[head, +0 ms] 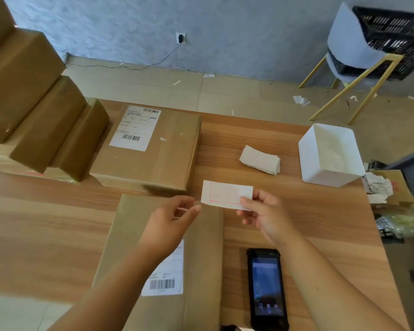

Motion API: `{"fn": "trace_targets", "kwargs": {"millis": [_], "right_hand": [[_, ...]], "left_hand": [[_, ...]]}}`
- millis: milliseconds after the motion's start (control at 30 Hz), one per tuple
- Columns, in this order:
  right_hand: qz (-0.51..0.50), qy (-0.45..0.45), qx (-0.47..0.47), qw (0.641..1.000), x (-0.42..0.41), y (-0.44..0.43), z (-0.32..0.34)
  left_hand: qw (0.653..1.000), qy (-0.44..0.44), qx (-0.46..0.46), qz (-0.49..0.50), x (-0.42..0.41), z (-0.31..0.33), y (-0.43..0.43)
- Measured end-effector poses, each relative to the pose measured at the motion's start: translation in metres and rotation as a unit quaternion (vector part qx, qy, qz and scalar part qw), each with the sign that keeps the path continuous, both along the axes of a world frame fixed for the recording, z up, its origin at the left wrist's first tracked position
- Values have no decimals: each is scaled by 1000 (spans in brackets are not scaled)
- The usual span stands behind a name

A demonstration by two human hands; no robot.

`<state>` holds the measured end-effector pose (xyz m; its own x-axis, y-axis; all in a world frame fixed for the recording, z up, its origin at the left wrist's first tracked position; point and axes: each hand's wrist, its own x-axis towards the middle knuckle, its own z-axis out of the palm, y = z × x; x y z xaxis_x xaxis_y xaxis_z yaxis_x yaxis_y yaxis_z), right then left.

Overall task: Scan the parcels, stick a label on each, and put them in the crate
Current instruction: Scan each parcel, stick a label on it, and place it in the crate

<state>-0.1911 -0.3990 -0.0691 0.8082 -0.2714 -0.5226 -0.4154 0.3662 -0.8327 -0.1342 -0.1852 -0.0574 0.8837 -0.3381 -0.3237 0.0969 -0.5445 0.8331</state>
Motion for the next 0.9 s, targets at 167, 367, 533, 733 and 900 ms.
{"fn": "trace_targets", "kwargs": {"millis": [167,367,533,733,900], "right_hand": [[3,-14,-5,1000,-13,45,18],[-5,-26,-17,1000,-20,80,29],[-25,-32,-11,999,-27,99,32],[-35,-53,-26,998,-36,112,38],[46,-29,-125,991,-37,116,49]], "left_hand": [[995,44,-85,33,-5,6,30],[985,79,-143,51,-10,11,60],[973,106,-198,57,-12,12,75],[977,101,-174,66,-12,9,89],[995,12,-95,24,-12,11,94]]}}
